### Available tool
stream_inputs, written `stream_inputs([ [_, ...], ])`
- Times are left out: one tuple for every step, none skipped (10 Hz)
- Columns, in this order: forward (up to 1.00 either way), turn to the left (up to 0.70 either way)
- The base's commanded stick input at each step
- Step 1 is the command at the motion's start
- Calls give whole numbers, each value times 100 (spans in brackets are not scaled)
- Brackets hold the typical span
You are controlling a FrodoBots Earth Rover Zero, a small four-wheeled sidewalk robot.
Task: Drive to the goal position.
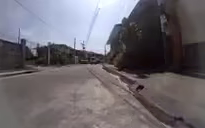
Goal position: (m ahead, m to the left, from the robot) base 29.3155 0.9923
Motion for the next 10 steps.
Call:
stream_inputs([
  [100,0],
  [100,0],
  [100,0],
  [100,0],
  [100,0],
  [100,0],
  [100,0],
  [100,0],
  [100,0],
  [100,0],
])
